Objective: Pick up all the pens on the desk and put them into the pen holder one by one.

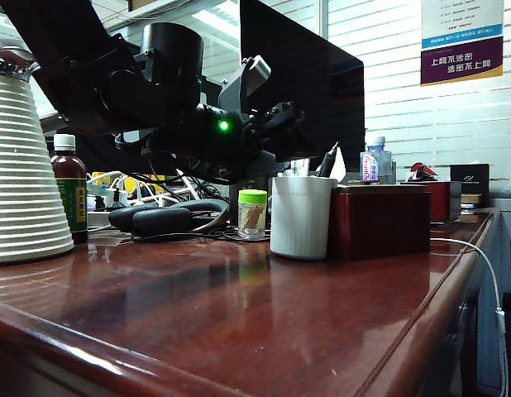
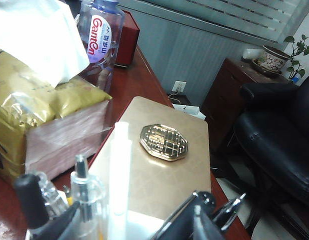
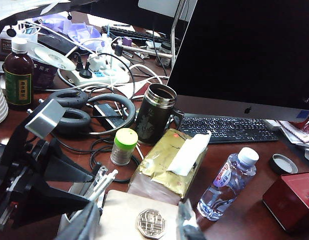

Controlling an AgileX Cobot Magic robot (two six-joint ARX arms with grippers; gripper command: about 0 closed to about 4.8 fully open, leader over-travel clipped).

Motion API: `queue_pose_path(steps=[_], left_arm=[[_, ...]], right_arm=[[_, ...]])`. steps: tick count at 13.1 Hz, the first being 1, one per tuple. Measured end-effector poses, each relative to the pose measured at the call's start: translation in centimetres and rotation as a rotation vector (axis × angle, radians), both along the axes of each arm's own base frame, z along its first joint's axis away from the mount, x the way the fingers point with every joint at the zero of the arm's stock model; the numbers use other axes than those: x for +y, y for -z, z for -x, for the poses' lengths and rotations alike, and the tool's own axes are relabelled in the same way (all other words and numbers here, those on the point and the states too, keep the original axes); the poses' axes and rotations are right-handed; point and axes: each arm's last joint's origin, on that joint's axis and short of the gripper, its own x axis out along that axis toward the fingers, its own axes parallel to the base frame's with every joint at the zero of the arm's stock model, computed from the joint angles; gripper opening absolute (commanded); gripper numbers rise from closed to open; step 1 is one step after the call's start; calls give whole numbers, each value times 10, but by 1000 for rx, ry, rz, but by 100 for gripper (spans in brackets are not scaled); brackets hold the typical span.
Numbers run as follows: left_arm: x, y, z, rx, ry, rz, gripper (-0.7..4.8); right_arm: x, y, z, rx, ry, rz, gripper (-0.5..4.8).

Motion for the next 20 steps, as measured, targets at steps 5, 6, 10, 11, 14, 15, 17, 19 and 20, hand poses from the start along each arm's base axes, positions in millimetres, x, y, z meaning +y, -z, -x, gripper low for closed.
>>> queue_pose_path(steps=[5, 6, 10, 11, 14, 15, 17, 19, 20], left_arm=[[12, -80, 24, -178, 100, 153, 109], [22, -117, 38, -258, 101, 201, 63], [51, -176, 83, -244, 105, 193, -6], [53, -180, 93, -199, 113, 169, -6], [71, -214, 155, -233, 142, 102, -6], [84, -223, 181, -238, 124, 57, -6], [128, -230, 236, -205, 50, -62, -6], [174, -228, 281, -190, -30, -92, -6], [189, -221, 298, -195, -48, -85, -6]], right_arm=[[-2, -3, 7, -8, 0, -2, 207], [-4, -8, 14, -42, 1, -15, 207], [-14, -24, 50, -103, 1, -97, 47], [-17, -24, 62, -83, 2, -110, -1], [-32, -23, 118, -86, 3, -126, -2], [-38, -20, 139, -91, 2, -134, -2], [-48, -10, 173, -97, 28, -139, -2], [-52, 1, 187, -44, 36, -142, -2], [-52, 8, 187, -8, 39, -164, -2]])
